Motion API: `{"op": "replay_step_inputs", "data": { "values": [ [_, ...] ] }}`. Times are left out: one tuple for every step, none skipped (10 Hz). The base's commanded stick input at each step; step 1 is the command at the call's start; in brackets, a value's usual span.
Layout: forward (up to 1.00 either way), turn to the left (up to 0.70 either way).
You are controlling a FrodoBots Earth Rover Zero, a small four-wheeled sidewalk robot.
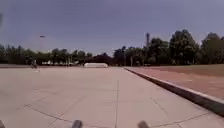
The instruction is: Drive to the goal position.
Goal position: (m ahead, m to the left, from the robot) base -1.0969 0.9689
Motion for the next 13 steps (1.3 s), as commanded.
{"op": "replay_step_inputs", "data": {
  "values": [
    [0.85, 0.00],
    [0.85, 0.00],
    [0.85, 0.00],
    [0.85, 0.00],
    [0.85, 0.00],
    [0.85, 0.00],
    [0.85, 0.00],
    [0.85, 0.00],
    [0.85, 0.00],
    [0.85, 0.00],
    [0.85, 0.00],
    [0.85, 0.00],
    [0.85, 0.00]
  ]
}}
